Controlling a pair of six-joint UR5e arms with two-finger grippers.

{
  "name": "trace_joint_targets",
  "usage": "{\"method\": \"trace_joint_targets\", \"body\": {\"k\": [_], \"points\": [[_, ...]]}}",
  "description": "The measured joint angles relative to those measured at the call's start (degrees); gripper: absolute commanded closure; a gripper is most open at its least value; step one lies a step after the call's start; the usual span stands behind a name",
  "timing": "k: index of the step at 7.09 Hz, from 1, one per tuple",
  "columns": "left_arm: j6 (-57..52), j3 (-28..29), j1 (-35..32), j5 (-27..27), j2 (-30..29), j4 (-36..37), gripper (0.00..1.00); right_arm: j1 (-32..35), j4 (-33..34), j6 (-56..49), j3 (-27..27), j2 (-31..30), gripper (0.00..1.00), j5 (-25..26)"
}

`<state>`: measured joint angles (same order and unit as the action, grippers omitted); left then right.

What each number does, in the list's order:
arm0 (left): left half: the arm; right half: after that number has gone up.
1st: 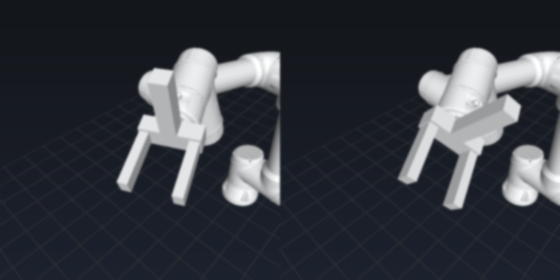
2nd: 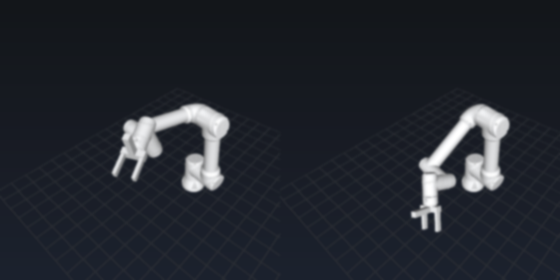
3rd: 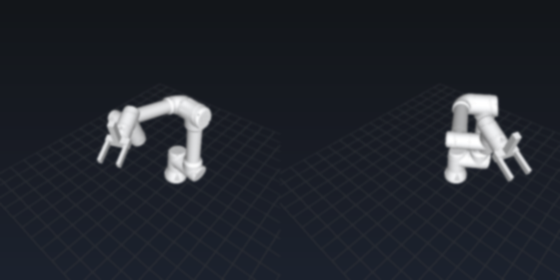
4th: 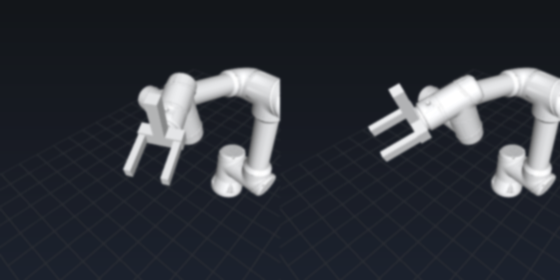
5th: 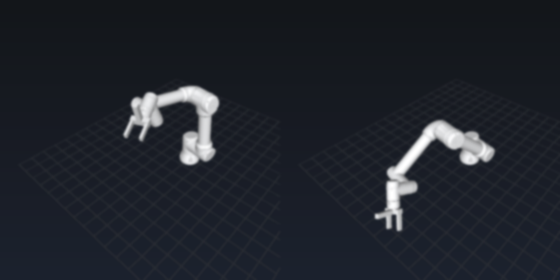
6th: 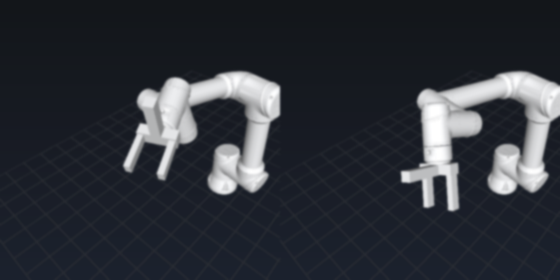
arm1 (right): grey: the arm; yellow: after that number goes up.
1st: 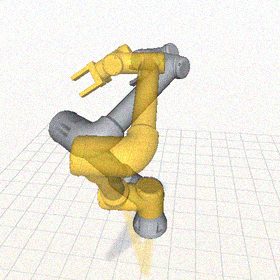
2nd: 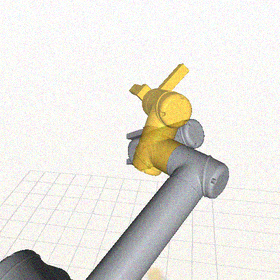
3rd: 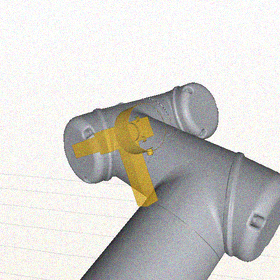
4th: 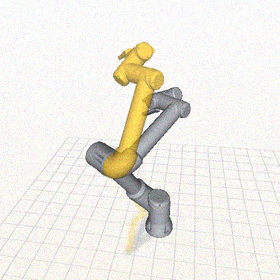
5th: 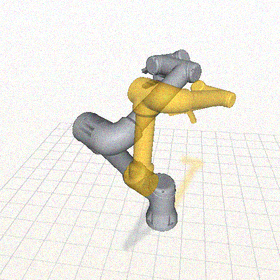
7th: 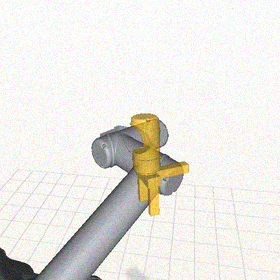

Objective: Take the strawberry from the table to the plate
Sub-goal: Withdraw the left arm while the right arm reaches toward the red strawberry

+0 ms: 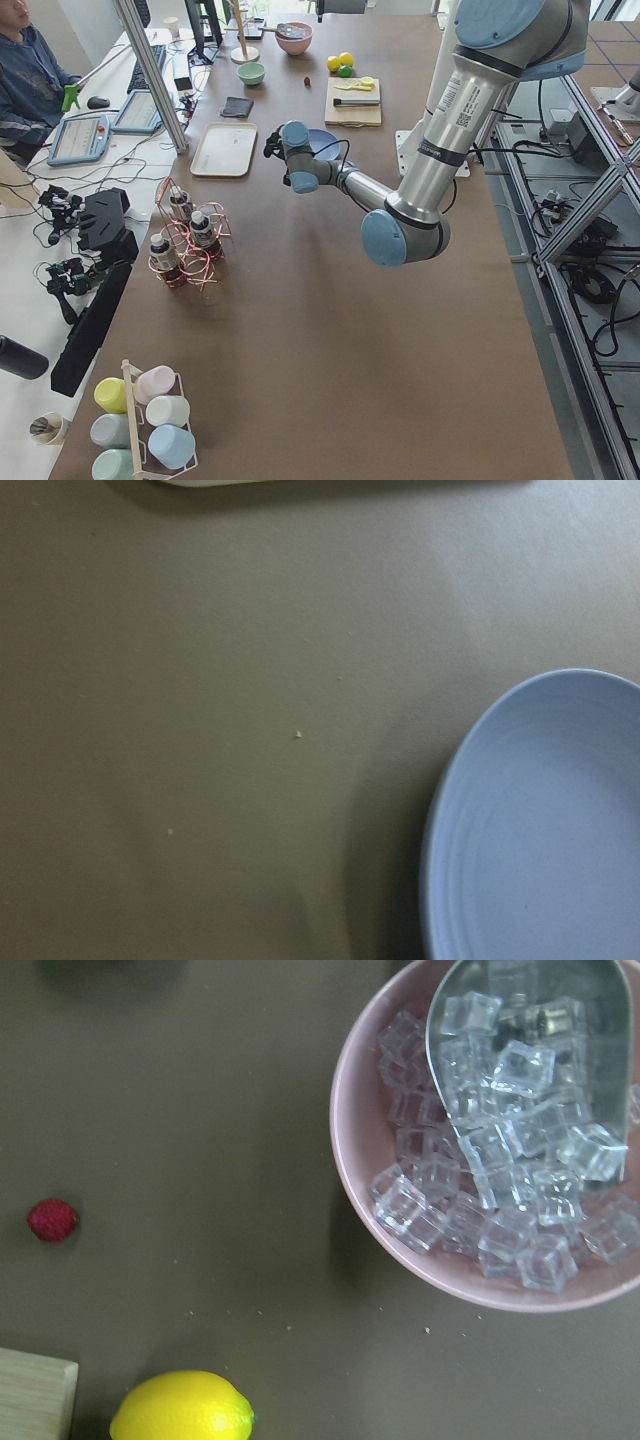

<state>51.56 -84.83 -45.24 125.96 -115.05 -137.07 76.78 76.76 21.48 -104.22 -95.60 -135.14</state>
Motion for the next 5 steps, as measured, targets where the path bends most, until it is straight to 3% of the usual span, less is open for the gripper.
{"method": "trace_joint_targets", "body": {"k": [3,5], "points": [[-14.09,-2.14,-14.78,11.8,9.03,0.23,0.01,-12.36,0.03,17.24,0.15,8.6,0.0,8.94],[-30.19,-2.16,-24.45,14.11,15.78,3.75,0.01,-16.67,0.02,23.04,0.38,11.57,0.0,11.54]]}}
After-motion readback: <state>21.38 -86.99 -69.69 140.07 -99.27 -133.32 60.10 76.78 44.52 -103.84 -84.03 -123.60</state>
